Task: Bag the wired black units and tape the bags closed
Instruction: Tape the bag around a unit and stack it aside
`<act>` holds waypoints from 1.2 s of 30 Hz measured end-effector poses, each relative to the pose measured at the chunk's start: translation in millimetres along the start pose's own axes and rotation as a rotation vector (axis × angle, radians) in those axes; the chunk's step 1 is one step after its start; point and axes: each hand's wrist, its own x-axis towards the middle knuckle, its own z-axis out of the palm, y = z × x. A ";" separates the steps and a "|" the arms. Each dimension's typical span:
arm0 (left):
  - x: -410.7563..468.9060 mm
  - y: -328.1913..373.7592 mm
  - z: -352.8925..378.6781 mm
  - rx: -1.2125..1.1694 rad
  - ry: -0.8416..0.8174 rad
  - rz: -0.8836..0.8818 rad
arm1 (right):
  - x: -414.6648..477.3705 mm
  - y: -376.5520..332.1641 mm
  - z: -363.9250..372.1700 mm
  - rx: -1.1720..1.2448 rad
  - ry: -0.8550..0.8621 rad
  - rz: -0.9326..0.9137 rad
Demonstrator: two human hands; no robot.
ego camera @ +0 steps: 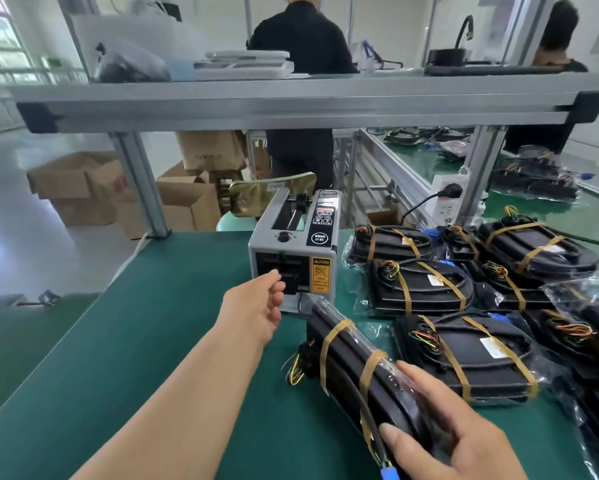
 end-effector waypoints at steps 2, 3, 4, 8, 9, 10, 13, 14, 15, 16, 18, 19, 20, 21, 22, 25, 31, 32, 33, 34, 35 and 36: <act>4.6 2.1 2.6 -0.011 -0.012 -0.034 | 0.2 -0.2 -0.3 -0.001 -0.011 -0.004; 6.4 3.0 3.8 -0.008 -0.013 -0.047 | 0.2 -0.4 -0.2 0.005 -0.013 -0.004; 7.9 3.4 5.3 -0.002 -0.009 -0.059 | -0.1 -0.2 0.1 0.010 -0.014 -0.005; 9.4 4.9 9.5 -0.025 0.002 -0.091 | -0.6 2.6 2.0 0.006 0.006 -0.037; 9.9 5.9 10.3 -0.034 0.003 -0.102 | -0.7 2.9 2.2 0.007 0.005 -0.043; 11.4 6.8 11.1 -0.044 0.008 -0.113 | -0.8 3.4 2.3 0.011 0.001 -0.047; 15.8 9.0 13.8 -0.085 0.035 -0.136 | -1.4 4.5 1.5 0.026 0.001 -0.050; 16.7 8.8 14.6 -0.094 0.049 -0.133 | -1.7 4.6 1.4 0.025 0.001 -0.051; 17.5 8.0 15.6 -0.105 0.068 -0.123 | -1.7 4.4 1.4 0.023 -0.001 -0.054; 18.5 6.5 17.2 -0.117 0.088 -0.108 | -1.8 4.1 1.4 0.021 -0.003 -0.055; 18.1 3.8 19.6 -0.144 0.122 -0.071 | -1.9 4.0 1.4 0.016 0.000 -0.055; 15.5 3.4 20.2 -0.152 0.135 -0.047 | -1.9 3.8 1.4 0.016 0.004 -0.052; 12.3 3.6 20.2 -0.151 0.146 -0.012 | -2.0 3.4 1.1 0.018 0.007 -0.048; 6.7 4.0 19.0 -0.140 0.149 0.034 | -2.3 2.8 0.9 0.021 0.006 -0.044; -0.9 3.9 16.2 -0.121 0.139 0.090 | -2.5 1.9 0.8 0.020 0.004 -0.041; -33.5 -3.0 -1.0 -0.019 -0.010 0.243 | -3.3 0.1 1.7 0.008 0.006 -0.040; -77.1 -23.9 -25.9 0.286 -0.198 0.388 | -5.0 -2.0 1.7 -0.027 -0.013 -0.021; -78.1 -26.0 -27.3 0.287 -0.168 0.389 | -5.2 -3.1 1.3 -0.047 -0.007 -0.022; -78.5 -27.4 -28.4 0.270 -0.143 0.375 | -5.4 -4.7 1.1 -0.067 -0.010 -0.020; -78.4 -28.3 -29.1 0.240 -0.135 0.355 | -5.6 -6.0 0.9 -0.084 -0.020 -0.018; -78.5 -28.3 -29.5 0.212 -0.146 0.333 | -5.8 -7.2 0.5 -0.099 -0.034 -0.017; -78.4 -27.8 -29.2 0.196 -0.167 0.318 | -5.8 -8.8 0.1 -0.114 -0.045 -0.016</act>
